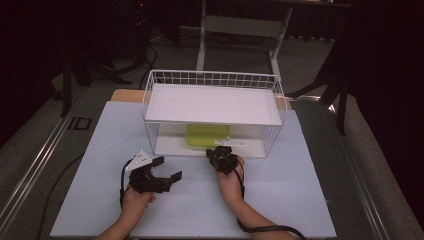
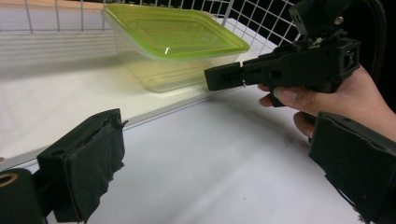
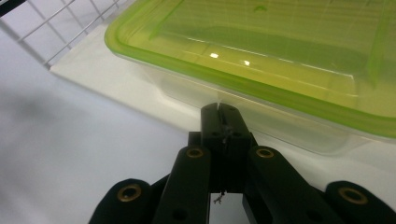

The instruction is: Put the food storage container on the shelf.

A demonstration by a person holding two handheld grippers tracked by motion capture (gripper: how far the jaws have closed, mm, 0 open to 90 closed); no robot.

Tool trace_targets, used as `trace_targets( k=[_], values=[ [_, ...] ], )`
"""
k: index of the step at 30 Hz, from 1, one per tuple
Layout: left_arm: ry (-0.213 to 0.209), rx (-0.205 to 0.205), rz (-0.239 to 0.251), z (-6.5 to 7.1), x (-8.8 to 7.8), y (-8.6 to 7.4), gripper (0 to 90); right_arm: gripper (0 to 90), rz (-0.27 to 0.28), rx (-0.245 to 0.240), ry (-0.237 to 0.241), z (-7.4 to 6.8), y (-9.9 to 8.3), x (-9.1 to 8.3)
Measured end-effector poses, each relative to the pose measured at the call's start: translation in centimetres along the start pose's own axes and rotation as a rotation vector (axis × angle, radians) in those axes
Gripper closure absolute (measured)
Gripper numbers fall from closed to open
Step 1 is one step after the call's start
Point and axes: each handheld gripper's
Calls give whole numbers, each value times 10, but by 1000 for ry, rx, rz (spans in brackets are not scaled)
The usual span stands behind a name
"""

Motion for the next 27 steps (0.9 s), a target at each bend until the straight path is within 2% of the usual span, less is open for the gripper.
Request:
trace_targets(
  k=[8,14,17,20,23,27],
  values=[
    [8,-9,12,-4,-4,-1,44,900,8,25,-18,7,13,13],
    [8,-1,9,-3,-3,-2,44,900,25,66,-27,16,20,15],
    [4,0,6,-2,-3,-2,44,900,24,71,-28,19,23,16],
    [6,3,6,-1,-3,-1,44,896,22,56,-32,17,23,17],
    [6,9,7,-1,-2,-1,44,884,25,66,-21,15,22,15],
    [2,22,9,0,-3,0,44,833,37,23,4,4,18,6]
  ],
)
Point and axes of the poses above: each handheld gripper's, and its own axes: x roughly forward along the jaws, y roughly out of its top, z roughly to its right, and after that the axes turned 6 degrees about -z, right-handed
